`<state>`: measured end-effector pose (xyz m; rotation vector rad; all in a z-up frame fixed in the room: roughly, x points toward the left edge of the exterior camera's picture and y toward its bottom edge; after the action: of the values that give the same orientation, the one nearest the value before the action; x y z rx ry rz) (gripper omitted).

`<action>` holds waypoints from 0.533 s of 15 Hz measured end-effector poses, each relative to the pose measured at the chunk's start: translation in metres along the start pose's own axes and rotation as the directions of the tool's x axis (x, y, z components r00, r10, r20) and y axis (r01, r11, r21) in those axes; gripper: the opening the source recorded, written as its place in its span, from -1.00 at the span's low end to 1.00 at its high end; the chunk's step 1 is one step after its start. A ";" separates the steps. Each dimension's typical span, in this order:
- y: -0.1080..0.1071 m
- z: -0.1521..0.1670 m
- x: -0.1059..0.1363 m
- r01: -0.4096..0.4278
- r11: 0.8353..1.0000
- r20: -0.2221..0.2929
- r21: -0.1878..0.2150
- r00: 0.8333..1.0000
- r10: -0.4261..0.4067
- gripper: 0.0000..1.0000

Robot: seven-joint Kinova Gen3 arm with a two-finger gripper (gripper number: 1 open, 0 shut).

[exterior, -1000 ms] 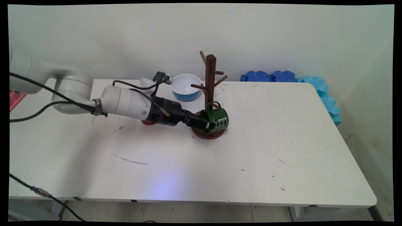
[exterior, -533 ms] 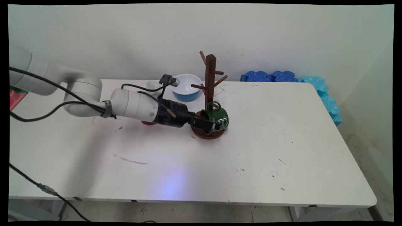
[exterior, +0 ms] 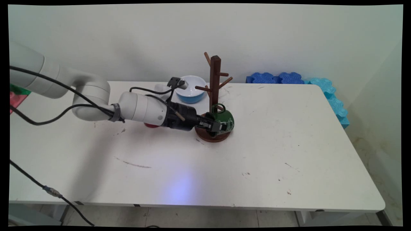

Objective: Pick up the green mug from the rack, then place the picked object on the table

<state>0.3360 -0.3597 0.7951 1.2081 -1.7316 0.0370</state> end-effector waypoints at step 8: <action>0.003 0.005 -0.001 -0.019 1.000 0.004 -0.012 1.000 0.019 -1.00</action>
<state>0.3302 -0.3600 0.7938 1.1843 -1.7446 0.0354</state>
